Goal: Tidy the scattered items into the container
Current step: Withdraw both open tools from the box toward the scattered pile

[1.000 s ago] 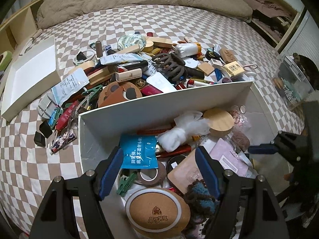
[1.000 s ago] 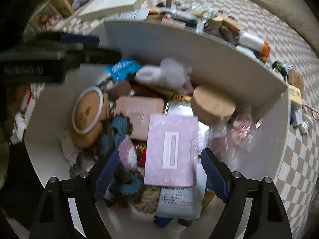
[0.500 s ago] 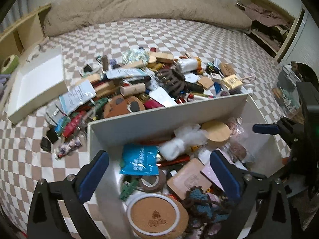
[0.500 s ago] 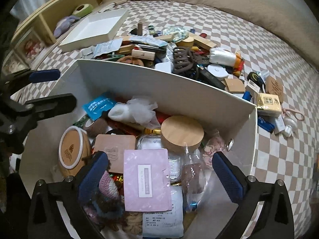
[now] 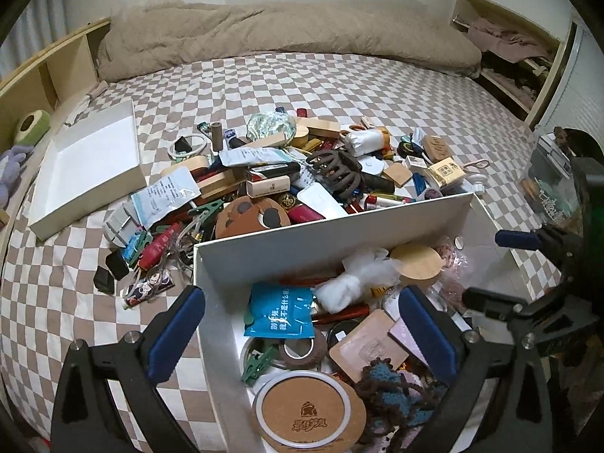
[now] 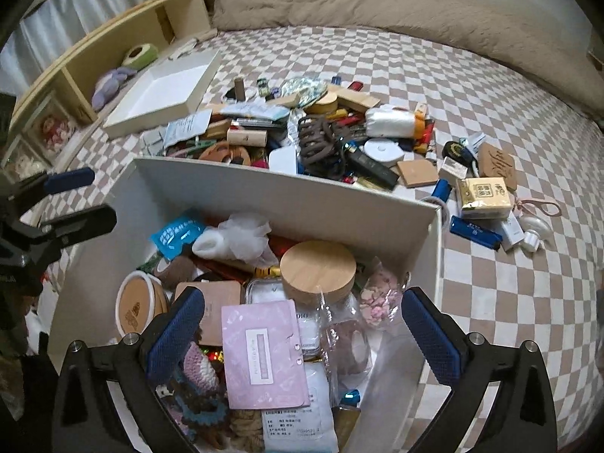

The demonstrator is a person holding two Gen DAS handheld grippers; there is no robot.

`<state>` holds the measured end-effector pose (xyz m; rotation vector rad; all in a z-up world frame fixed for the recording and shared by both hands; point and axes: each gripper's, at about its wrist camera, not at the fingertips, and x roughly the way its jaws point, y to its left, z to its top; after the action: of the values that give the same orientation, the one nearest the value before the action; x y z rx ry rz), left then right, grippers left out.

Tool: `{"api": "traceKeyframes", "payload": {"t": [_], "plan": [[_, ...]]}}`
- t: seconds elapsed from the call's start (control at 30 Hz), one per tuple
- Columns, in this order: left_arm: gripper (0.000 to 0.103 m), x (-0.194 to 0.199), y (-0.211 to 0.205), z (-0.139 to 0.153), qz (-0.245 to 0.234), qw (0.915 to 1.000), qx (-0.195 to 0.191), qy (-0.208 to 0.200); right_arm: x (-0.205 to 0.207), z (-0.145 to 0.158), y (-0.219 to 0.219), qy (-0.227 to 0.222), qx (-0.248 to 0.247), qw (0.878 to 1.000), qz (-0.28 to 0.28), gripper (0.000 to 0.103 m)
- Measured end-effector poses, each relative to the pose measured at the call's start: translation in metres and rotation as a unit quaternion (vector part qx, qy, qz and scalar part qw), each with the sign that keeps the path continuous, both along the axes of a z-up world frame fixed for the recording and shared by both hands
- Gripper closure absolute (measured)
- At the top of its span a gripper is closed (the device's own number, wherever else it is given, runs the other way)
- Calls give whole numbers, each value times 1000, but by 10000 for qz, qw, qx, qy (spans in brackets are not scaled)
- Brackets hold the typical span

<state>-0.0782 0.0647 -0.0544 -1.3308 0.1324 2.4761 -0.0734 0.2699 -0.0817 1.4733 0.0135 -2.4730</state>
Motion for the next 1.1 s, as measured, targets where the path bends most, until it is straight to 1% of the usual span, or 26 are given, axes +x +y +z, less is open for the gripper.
{"api": "traceKeyframes", "payload": {"t": [0.2, 0.37, 0.5, 0.7, 0.83, 0.93, 1.1], "plan": [[0, 3, -4, 5, 8, 9999, -17, 113, -2, 8, 7, 135, -147, 9997, -126, 0], [0, 4, -12, 6, 39, 9998, -65, 172, -3, 13, 16, 255, -66, 9995, -185, 0], [0, 0, -21, 10, 185, 9996, -78, 175, -5, 21, 25, 414, 7, 9989, -238, 0], [0, -9, -32, 30, 335, 9984, -22, 456, -14, 33, 43, 670, 41, 9972, -342, 0], [0, -19, -37, 42, 418, 9979, 10, 496, -27, 42, 58, 706, -119, 9960, -544, 0], [0, -27, -41, 54, 491, 9965, -58, 672, -40, 53, 70, 803, -247, 9942, -676, 0], [0, -46, -59, 71, 716, 9937, -118, 857, -60, 76, 86, 1043, -111, 9906, -882, 0]]}}
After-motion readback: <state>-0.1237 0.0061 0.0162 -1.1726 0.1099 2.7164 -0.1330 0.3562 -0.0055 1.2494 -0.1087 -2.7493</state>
